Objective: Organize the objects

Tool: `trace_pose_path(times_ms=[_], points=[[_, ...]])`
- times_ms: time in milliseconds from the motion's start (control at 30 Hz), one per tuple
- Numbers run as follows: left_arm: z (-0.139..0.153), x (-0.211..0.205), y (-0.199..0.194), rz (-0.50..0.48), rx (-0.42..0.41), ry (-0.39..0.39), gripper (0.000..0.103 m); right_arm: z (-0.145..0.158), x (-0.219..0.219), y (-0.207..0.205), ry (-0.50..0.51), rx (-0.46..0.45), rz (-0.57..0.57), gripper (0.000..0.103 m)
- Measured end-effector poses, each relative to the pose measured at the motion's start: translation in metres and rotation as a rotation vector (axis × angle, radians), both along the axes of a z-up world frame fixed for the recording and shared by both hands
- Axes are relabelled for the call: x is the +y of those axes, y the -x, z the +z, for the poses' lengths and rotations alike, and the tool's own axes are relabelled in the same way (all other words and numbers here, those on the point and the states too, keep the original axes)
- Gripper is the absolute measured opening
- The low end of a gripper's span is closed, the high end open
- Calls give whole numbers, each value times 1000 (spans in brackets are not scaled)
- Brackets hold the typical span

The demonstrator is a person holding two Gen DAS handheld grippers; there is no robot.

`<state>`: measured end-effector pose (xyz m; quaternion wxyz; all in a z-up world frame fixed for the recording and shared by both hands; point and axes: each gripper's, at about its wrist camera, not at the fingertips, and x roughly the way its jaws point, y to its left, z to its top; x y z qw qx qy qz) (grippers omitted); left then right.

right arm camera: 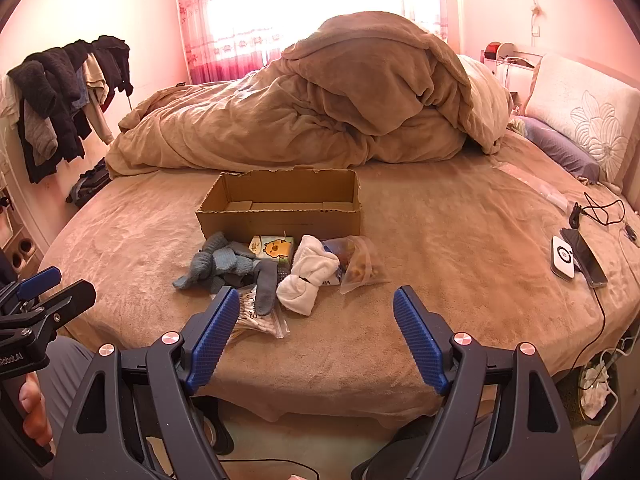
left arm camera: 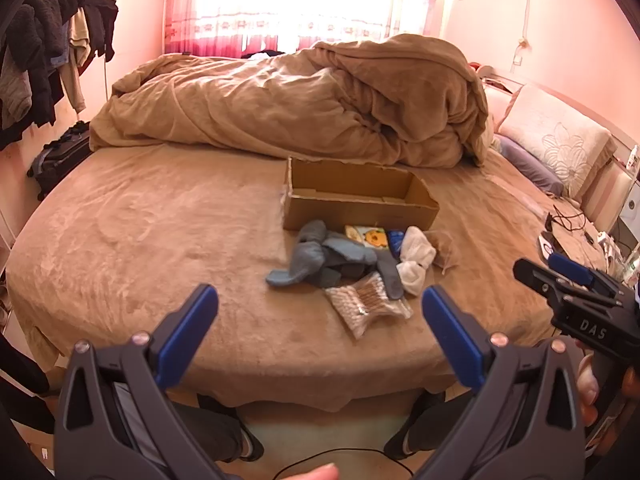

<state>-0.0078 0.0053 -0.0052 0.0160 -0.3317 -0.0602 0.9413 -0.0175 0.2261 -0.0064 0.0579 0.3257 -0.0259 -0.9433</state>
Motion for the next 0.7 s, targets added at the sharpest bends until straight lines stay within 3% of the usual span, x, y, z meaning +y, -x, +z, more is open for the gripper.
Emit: trace_pose_path(times_ms=[700], points=[[1,-3,0,11,8,-4,102,0,1,0,3,-2,-1,82]])
